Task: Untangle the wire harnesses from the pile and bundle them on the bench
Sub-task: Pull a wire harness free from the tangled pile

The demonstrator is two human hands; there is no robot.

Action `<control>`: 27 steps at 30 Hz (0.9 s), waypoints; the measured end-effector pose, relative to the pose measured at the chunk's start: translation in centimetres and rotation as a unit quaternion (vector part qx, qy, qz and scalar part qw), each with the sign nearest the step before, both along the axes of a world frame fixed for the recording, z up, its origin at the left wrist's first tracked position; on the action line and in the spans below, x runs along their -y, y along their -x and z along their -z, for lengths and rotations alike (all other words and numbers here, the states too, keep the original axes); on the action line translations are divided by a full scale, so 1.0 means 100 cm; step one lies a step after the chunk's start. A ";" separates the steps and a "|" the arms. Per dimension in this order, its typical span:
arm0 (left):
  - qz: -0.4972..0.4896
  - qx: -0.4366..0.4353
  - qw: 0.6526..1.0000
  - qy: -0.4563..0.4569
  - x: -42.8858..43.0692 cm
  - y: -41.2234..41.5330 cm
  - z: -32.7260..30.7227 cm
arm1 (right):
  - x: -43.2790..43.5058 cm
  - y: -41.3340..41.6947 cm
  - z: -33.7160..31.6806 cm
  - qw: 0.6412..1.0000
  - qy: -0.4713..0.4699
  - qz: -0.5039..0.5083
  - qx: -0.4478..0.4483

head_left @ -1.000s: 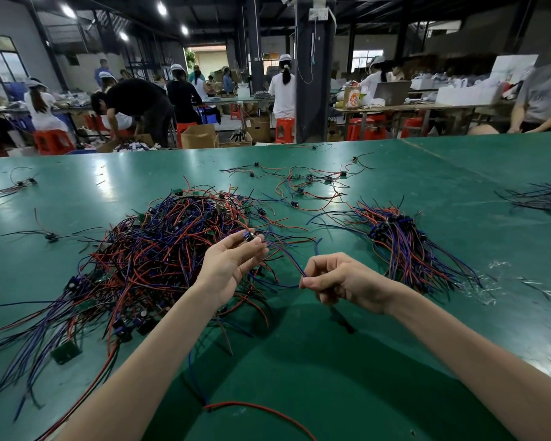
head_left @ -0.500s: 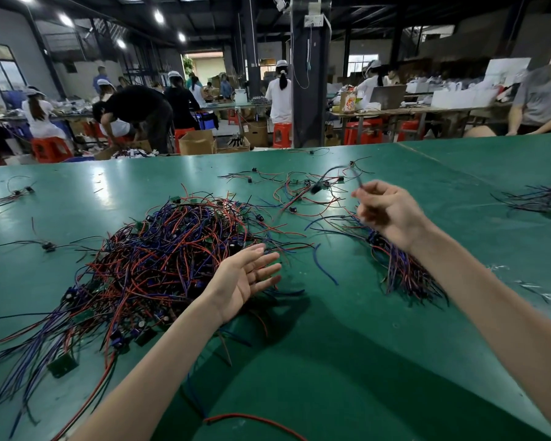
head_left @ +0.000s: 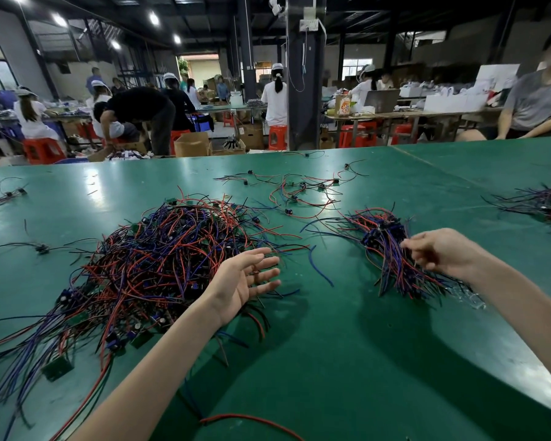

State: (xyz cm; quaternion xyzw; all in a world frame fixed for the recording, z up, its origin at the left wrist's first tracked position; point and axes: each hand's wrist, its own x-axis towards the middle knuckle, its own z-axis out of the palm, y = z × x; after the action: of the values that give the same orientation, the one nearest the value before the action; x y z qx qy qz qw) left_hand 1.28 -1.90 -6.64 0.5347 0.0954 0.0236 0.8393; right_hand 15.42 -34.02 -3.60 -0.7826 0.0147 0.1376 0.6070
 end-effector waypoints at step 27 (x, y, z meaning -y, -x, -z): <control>-0.191 -0.130 0.482 -0.845 -0.021 0.008 0.000 | -0.112 0.055 0.061 0.805 0.430 -0.088 0.399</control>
State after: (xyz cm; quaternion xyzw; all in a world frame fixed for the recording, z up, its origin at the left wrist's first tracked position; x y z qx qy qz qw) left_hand 0.45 0.18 -6.67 0.9520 0.2372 0.1828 -0.0641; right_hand 9.92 -22.84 -9.66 -0.9471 -0.2401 -0.1547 0.1462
